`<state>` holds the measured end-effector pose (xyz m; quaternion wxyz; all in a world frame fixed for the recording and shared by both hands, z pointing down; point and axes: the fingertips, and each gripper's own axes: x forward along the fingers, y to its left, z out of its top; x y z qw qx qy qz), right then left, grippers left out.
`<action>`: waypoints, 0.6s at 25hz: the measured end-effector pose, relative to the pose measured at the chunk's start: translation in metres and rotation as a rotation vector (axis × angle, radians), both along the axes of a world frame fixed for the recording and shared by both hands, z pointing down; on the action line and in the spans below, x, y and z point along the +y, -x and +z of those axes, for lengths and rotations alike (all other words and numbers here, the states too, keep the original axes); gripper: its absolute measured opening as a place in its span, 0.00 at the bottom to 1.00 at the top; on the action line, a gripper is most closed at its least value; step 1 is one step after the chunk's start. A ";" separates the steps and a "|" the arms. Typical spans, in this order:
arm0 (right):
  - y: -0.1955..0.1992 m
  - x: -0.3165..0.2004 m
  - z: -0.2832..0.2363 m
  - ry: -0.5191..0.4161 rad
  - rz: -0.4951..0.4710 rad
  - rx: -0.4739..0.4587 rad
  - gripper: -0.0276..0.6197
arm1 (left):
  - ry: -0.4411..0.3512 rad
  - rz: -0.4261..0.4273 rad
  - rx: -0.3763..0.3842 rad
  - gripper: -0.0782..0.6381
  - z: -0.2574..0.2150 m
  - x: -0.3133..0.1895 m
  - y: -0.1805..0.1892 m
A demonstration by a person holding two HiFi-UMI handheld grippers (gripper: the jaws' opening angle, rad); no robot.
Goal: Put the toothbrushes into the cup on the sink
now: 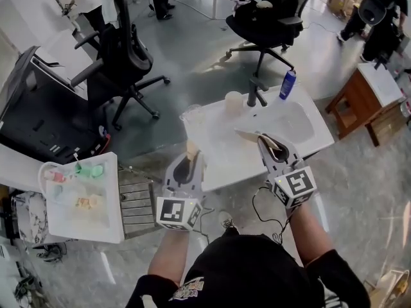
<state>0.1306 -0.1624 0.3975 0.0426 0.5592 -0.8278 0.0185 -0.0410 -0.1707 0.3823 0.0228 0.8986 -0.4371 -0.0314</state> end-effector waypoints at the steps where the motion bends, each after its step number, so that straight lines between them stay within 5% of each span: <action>1: 0.001 -0.006 0.001 0.001 0.007 0.003 0.11 | -0.001 0.006 0.005 0.18 0.001 -0.006 0.002; 15: 0.011 -0.060 -0.006 0.006 0.043 0.063 0.11 | 0.006 0.051 0.044 0.18 0.000 -0.047 0.012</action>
